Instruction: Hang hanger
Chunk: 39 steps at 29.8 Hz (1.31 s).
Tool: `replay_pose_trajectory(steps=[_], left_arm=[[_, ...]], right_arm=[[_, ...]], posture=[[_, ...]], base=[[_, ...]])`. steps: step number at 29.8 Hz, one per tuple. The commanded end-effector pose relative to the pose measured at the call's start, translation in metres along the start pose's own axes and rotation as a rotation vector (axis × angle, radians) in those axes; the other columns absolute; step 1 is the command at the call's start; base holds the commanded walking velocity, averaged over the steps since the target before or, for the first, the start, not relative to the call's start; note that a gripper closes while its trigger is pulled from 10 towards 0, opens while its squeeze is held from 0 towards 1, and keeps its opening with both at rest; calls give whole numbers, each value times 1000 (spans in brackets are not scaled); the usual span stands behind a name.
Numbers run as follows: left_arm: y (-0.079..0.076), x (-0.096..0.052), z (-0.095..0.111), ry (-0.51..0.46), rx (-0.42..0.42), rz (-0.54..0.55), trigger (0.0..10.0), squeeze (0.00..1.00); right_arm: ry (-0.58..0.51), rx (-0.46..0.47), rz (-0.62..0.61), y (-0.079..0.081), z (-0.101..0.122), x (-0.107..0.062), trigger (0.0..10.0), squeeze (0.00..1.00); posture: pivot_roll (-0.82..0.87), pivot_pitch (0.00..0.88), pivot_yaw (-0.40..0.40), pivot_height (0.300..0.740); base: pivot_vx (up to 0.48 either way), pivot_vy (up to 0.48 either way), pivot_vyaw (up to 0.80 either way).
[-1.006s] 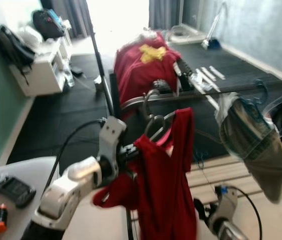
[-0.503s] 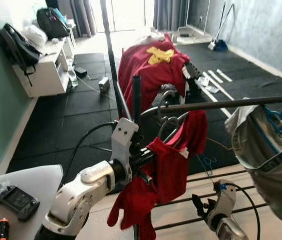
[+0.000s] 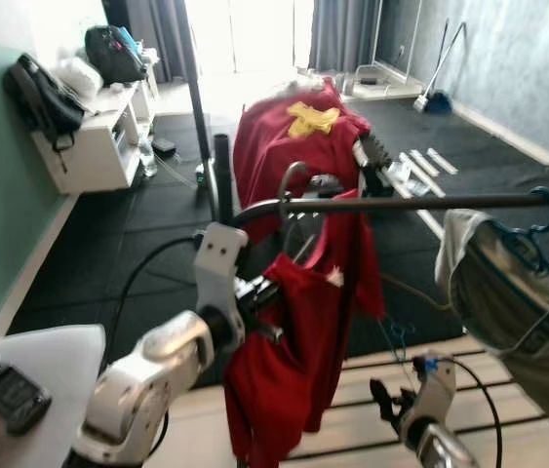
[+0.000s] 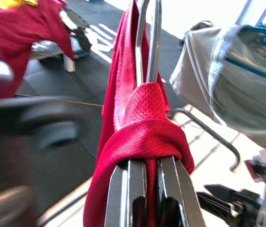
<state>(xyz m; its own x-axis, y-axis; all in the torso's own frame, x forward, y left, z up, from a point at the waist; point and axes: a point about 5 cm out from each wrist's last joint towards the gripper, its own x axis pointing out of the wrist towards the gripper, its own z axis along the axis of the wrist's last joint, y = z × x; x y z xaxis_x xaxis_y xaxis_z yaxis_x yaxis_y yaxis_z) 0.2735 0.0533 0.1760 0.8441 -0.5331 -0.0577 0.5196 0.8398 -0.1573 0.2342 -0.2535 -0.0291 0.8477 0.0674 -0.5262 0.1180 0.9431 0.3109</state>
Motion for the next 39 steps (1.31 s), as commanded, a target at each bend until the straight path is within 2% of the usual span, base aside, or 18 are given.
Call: replay_pose_trajectory(steps=[1,2,4,10,13,19,28,34,37,38,39], left_arm=[[5,0,8,-44,10,54,10000,0],[5,0,8,-44,10,54,10000,0],[19,-2,9,-57,19,166,10000,0],[29,-5,10,-70,32,249,10000,0],[46,-14,12,-100,52,397,10000,0],[52,-19,10,-101,58,460,10000,0],[44,-15,6,-76,79,419,10000,0],[30,-12,3,-49,89,306,10000,0],[20,-11,-2,-10,114,231,10000,0],[13,-11,-8,40,139,179,10000,0],[13,-11,-8,40,139,179,10000,0]], right_arm=[[11,-7,-1,0,-1,0,10000,0],[11,-7,-1,0,-1,0,10000,0],[10,-6,-1,-1,-1,0,10000,0],[10,-5,-2,-1,0,0,10000,0],[12,-4,-3,-1,0,0,10000,0],[13,-3,-5,-2,0,-1,10000,0],[17,0,-11,-3,-1,-1,10000,0],[18,1,-12,-3,-1,-1,10000,0],[18,1,-13,-3,-1,-1,10000,0],[18,1,-13,-3,-1,-1,10000,0],[18,1,-13,-3,-1,-1,10000,0]], posture=[[-72,0,13,740],[-72,0,13,740],[-72,0,11,740],[-71,0,11,740],[-71,0,10,740],[-69,0,10,740],[-70,0,10,740],[-68,0,10,740],[-67,0,9,740],[-67,0,9,740],[-67,0,9,740]], base=[[0,0,0],[0,0,0],[0,0,0],[0,0,0],[0,0,0],[0,0,0],[0,0,0],[0,0,0],[0,0,0],[0,0,0],[0,0,0]])
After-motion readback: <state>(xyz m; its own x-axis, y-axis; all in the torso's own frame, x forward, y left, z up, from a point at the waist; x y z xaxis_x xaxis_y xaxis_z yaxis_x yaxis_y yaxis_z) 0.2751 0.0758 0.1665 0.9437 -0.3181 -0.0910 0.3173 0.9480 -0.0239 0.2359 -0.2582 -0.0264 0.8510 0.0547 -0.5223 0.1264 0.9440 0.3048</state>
